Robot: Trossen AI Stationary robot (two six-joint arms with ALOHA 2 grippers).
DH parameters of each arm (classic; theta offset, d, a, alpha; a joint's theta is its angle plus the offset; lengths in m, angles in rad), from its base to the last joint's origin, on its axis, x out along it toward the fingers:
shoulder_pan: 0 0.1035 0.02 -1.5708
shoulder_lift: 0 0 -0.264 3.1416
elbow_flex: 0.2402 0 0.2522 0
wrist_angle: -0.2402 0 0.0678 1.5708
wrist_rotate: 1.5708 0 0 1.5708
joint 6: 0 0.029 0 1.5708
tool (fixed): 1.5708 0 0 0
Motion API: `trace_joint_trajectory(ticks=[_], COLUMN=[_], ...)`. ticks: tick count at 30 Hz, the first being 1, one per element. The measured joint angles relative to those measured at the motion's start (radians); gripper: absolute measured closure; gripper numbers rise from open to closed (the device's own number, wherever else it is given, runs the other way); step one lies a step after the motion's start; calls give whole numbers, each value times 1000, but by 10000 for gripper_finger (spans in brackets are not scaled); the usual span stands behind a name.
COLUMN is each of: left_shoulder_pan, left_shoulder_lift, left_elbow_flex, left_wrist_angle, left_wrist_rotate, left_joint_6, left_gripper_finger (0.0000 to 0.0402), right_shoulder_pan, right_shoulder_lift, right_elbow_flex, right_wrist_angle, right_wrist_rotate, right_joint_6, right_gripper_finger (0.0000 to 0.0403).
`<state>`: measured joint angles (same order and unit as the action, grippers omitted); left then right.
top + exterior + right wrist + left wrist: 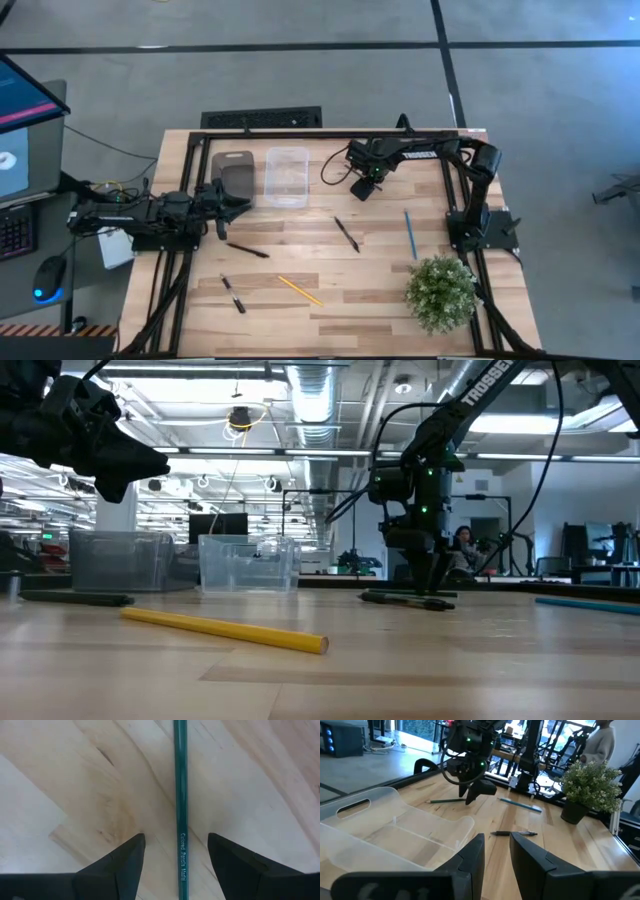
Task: Sort pens & pencils
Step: Put the green pencil into the transparent bin
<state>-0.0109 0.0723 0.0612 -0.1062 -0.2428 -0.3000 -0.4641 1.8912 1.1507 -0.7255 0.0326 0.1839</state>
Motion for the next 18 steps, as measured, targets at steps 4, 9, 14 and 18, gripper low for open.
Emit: trace_joint_trajectory(ticks=[4, 9, 14, 18], left_shoulder_pan=[0, 0, 0, 0], left_shoulder_lift=[0, 0, 0, 0], left_elbow_flex=[0, 0, 0, 0], left_wrist_angle=[0, 0, 0, 0], left_wrist_rotate=[0, 0, 0, 0], left_joint_6=[0, 0, 0, 0], left_gripper_finger=[319, 319, 319, 319], right_shoulder_pan=[-3, -18, -26, -25], right_shoulder_lift=[0, 0, 0, 0], right_elbow_flex=[0, 0, 0, 0], right_wrist_angle=[-1, -3, -3, -3], right_wrist_rotate=[-5, -64, -81, -81], right_joint_6=[4, 26, 26, 26], right_gripper_finger=[159, 159, 159, 159])
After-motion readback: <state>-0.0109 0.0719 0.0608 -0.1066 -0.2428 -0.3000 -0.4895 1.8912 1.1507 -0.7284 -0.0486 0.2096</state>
